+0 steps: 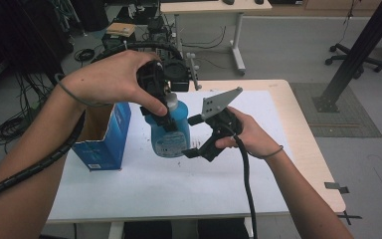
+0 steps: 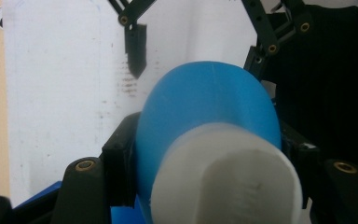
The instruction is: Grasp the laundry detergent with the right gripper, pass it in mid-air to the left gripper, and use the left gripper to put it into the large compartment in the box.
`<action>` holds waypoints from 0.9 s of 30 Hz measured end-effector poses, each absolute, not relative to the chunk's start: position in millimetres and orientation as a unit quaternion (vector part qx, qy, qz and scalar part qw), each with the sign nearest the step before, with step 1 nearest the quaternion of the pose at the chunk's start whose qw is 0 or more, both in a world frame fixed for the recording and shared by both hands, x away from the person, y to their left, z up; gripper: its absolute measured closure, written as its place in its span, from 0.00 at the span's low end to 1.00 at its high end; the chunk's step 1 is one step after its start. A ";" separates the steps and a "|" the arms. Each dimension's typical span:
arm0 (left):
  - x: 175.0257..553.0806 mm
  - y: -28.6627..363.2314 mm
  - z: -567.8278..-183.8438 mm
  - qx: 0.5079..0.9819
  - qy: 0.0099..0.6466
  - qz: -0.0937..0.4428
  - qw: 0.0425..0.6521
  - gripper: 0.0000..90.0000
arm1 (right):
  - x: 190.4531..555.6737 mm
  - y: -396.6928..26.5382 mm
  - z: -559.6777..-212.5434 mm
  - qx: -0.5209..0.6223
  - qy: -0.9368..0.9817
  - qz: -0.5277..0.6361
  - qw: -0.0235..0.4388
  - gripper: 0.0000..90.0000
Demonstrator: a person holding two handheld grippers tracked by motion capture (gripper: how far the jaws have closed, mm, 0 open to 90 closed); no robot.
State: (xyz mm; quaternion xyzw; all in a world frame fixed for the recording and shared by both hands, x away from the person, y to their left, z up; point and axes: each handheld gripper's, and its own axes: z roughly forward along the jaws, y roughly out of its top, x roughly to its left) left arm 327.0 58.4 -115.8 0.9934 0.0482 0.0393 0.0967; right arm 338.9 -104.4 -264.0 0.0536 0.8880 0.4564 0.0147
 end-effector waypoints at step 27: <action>327.8 67.8 -110.4 0.992 0.070 0.048 0.098 0.42 | 347.5 -168.1 -293.9 0.137 0.969 0.206 0.014 0.06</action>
